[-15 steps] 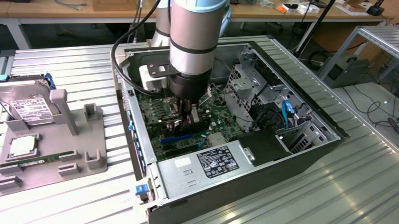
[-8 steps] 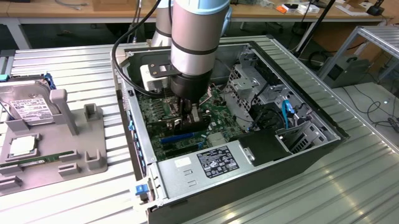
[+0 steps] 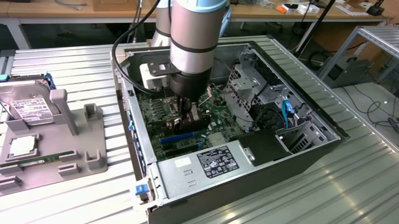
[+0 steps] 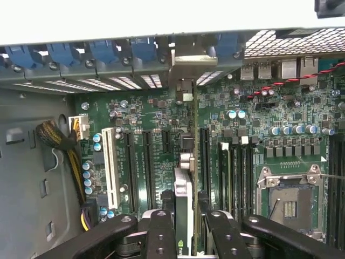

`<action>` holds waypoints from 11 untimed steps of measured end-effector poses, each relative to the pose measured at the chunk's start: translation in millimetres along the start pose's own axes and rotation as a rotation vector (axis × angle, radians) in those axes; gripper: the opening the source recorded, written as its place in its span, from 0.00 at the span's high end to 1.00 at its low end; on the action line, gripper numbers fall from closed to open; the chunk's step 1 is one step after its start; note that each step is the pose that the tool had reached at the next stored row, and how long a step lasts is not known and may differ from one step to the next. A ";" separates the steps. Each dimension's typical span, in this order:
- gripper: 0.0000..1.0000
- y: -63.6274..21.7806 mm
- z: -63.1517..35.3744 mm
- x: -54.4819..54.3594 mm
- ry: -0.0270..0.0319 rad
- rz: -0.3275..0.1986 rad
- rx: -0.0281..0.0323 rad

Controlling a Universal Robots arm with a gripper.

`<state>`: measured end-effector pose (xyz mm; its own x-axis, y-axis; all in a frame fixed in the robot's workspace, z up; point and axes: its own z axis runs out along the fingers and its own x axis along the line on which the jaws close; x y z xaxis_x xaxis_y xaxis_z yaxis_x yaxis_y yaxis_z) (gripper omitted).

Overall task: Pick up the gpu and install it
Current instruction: 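Insert the gpu into the slot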

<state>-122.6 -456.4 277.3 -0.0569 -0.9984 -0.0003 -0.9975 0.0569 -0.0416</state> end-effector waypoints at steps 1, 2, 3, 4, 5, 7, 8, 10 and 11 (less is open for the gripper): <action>0.73 0.0 0.1 -0.3 0.0005 0.000 0.0001; 0.73 0.1 0.0 -0.6 0.0012 0.000 0.0001; 0.73 0.2 0.0 -1.1 0.0022 0.000 0.0001; 0.73 0.2 0.0 -1.4 0.0031 0.000 0.0001; 0.73 0.2 0.1 -1.9 0.0042 0.000 0.0002; 0.73 0.5 0.2 -2.2 0.0054 0.000 0.0004; 0.73 0.6 0.2 -2.6 0.0060 0.000 0.0003; 0.73 0.6 0.4 -3.3 0.0063 0.000 0.0004; 0.73 0.7 0.4 -3.5 0.0063 0.000 0.0005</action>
<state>-123.1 -452.9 276.8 -0.0570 -0.9984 0.0060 -0.9975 0.0567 -0.0420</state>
